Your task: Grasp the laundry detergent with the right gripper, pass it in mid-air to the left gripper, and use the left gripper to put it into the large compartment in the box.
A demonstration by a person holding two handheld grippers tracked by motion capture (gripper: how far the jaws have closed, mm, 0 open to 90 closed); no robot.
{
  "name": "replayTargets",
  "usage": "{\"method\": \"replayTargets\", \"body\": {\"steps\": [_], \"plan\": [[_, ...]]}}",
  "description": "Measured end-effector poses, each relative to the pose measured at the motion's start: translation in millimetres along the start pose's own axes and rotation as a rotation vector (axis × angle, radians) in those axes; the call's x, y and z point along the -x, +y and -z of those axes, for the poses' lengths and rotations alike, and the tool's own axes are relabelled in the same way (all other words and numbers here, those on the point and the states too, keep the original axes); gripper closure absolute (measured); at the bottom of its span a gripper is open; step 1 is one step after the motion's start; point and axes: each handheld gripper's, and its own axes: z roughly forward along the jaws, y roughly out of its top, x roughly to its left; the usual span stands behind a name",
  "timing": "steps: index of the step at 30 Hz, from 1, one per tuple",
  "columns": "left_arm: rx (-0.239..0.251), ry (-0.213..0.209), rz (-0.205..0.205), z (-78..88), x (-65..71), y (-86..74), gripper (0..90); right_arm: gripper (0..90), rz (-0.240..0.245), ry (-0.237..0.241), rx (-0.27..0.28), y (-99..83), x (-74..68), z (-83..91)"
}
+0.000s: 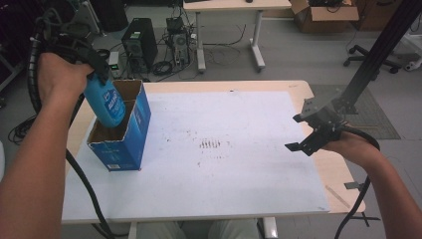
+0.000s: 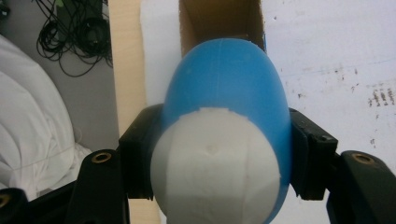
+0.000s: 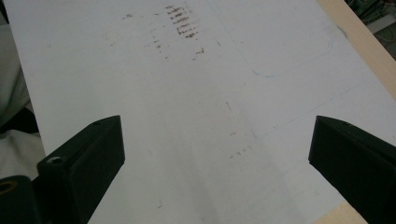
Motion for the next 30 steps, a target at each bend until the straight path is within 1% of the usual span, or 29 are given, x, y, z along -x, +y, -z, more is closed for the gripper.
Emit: {"method": "replayTargets", "body": {"steps": [6, 14, 17, 18, 25, 30], "plan": [[-0.004, 0.004, -0.005, -15.7, 1.7, -4.3, 38.2, 3.3, -0.001, 0.000, -0.002, 1.3, -0.1, -1.4], [-0.028, 0.008, -0.022, -39.5, 5.3, -9.3, 38.2, 3.3, -0.005, -0.002, -0.009, -1.2, 0.4, -2.2], [-0.022, 0.010, -0.020, -48.5, 6.8, -11.6, 38.3, 3.3, -0.011, -0.005, -0.007, -3.0, 1.1, -1.3], [-0.022, 0.010, -0.020, -48.5, 6.8, -11.6, 38.3, 3.3, -0.011, -0.005, -0.007, -3.0, 1.1, -1.3], [-0.028, 0.032, -0.039, -65.8, 13.4, -15.5, 38.3, 3.4, -0.014, -0.005, -0.008, -4.2, 1.1, -1.7], [-0.029, 0.024, -0.035, -78.2, 14.9, -19.5, 38.3, 3.4, -0.016, -0.006, -0.008, -5.4, 0.5, -1.7]]}}
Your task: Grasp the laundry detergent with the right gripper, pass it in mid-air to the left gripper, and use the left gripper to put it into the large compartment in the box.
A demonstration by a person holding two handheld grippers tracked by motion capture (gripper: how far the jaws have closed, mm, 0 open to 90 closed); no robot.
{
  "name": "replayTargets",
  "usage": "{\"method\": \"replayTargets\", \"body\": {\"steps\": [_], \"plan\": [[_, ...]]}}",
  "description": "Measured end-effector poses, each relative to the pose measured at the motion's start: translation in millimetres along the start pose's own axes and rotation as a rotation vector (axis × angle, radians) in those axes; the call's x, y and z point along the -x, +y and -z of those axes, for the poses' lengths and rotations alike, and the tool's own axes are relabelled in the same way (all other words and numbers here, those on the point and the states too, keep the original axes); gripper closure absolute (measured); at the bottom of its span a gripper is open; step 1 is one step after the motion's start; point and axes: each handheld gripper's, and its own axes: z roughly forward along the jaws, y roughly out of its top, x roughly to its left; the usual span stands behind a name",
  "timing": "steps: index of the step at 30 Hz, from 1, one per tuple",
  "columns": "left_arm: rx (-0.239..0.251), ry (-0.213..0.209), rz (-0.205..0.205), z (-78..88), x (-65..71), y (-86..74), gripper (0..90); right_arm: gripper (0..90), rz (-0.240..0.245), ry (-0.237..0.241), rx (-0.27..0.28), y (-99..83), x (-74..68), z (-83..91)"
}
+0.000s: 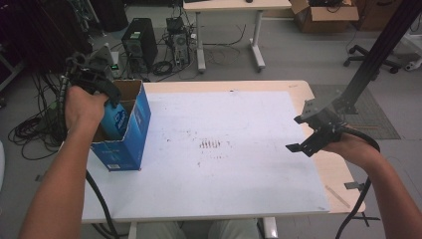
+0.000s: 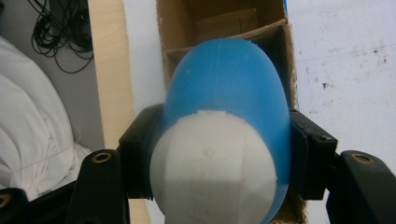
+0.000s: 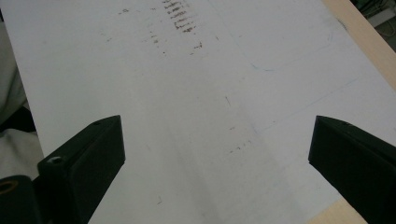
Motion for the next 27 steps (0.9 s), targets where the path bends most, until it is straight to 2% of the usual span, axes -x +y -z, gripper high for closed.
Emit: {"method": "replayTargets", "body": {"steps": [5, 13, 27], "plan": [[-0.005, 0.003, -0.003, -15.8, 2.9, -5.3, 38.3, 3.4, -0.002, 0.001, -0.003, -2.1, -0.5, -0.9], [-0.003, -0.024, -0.008, -39.6, 4.5, -13.7, 38.3, 3.4, -0.006, 0.002, -0.008, -4.4, -1.8, -4.3], [-0.036, -0.037, -0.042, -66.3, 10.1, -19.0, 38.3, 3.5, -0.015, 0.011, -0.016, -5.4, -2.0, -11.1]]}}
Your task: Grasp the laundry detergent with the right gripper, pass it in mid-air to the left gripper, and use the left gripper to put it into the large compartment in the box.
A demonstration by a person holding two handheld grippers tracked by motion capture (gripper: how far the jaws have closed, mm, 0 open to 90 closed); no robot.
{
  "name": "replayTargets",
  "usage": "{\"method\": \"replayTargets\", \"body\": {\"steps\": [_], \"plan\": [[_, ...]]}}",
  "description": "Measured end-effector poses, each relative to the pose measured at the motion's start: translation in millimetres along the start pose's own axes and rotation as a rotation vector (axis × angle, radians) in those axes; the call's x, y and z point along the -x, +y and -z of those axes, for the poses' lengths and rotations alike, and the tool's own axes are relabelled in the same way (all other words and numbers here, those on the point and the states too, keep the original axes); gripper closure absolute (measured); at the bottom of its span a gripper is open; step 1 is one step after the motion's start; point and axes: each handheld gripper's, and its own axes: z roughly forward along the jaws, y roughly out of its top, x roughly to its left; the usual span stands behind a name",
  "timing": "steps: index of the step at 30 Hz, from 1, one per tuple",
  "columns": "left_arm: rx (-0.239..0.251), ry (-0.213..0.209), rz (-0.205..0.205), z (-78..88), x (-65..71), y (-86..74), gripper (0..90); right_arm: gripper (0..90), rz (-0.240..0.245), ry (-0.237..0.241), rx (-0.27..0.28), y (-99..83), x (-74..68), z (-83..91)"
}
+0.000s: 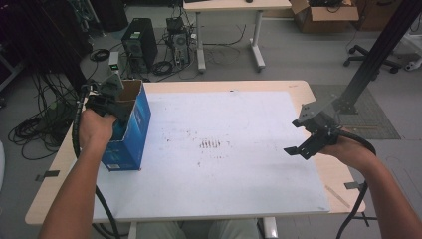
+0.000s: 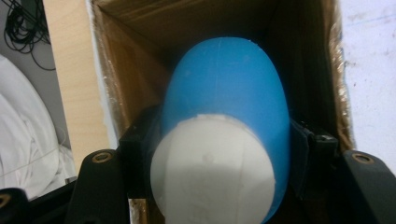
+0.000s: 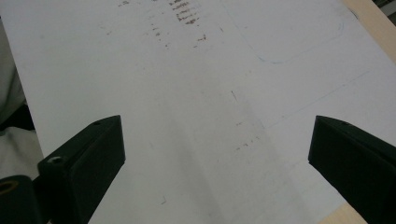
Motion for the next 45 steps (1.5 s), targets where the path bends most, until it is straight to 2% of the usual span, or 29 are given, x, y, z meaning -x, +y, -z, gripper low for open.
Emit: {"method": "replayTargets", "body": {"steps": [15, 23, 31, 40, 45], "plan": [[0.003, 0.005, -0.028, -1.3, 3.3, 2.9, 37.4, 3.8, -0.009, 0.007, -0.010, -3.1, -1.0, -3.2], [0.007, -0.030, -0.020, 1.6, -0.4, 2.6, 34.9, 3.9, -0.008, 0.012, -0.012, -3.8, -2.3, -4.1], [0.022, -0.092, 0.001, 6.8, -12.2, -0.6, 24.1, 3.9, -0.011, 0.011, -0.015, -3.2, -2.3, -3.4], [0.051, -0.103, -0.008, 18.7, -17.8, -0.8, 17.9, 3.9, -0.003, 0.014, -0.022, 0.8, -4.3, -4.8], [0.079, -0.120, -0.014, 31.1, -20.3, -0.1, 16.4, 3.9, -0.006, 0.012, -0.023, 1.4, -4.6, -2.8]]}}
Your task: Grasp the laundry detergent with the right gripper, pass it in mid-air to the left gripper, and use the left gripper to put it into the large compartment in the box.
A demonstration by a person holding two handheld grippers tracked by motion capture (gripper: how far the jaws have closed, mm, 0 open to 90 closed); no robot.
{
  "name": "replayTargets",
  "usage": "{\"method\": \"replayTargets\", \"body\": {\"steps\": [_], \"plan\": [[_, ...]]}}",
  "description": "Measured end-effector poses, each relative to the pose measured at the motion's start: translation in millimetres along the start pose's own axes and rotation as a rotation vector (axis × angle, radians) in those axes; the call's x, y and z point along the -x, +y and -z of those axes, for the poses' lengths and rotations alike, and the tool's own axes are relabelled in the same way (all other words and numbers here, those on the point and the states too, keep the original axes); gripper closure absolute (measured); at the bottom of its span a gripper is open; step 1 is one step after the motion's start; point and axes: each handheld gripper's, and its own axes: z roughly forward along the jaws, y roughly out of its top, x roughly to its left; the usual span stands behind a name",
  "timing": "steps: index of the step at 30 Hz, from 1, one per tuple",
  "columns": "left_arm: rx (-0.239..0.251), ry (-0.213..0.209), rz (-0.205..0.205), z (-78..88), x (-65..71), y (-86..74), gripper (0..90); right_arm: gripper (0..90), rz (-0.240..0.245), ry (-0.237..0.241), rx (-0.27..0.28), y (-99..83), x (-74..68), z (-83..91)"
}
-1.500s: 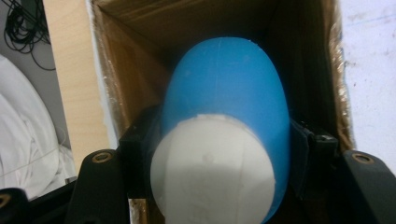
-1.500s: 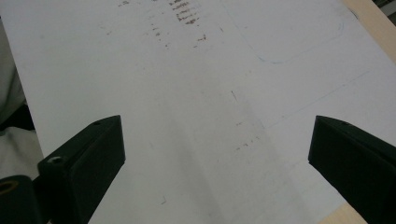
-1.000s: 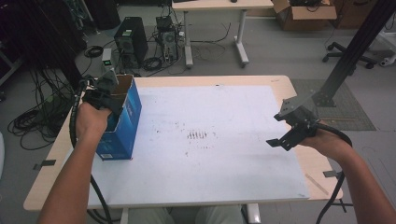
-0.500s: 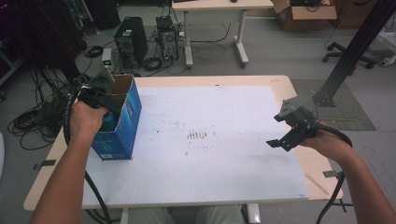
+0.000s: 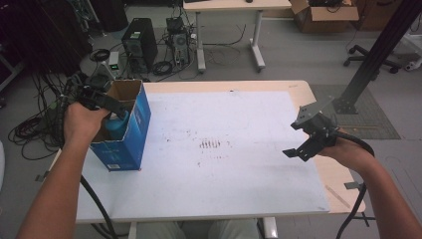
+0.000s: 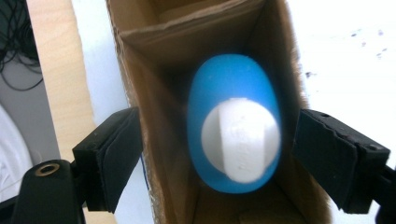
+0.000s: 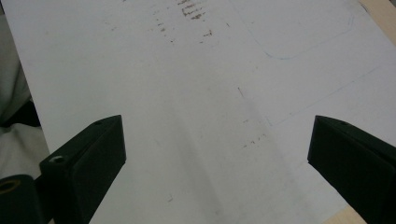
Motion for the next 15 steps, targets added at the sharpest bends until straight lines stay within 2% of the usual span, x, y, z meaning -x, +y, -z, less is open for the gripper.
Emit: {"method": "replayTargets", "body": {"steps": [9, 15], "plan": [[0.046, -0.027, -0.046, 22.4, 5.9, 4.2, 13.9, 3.9, 0.000, -0.001, -0.002, 0.7, -1.0, 3.1], [0.054, -0.047, -0.086, 32.2, 13.5, 8.1, 12.7, 3.9, 0.000, -0.003, 0.000, 1.8, -2.1, 5.0]]}}
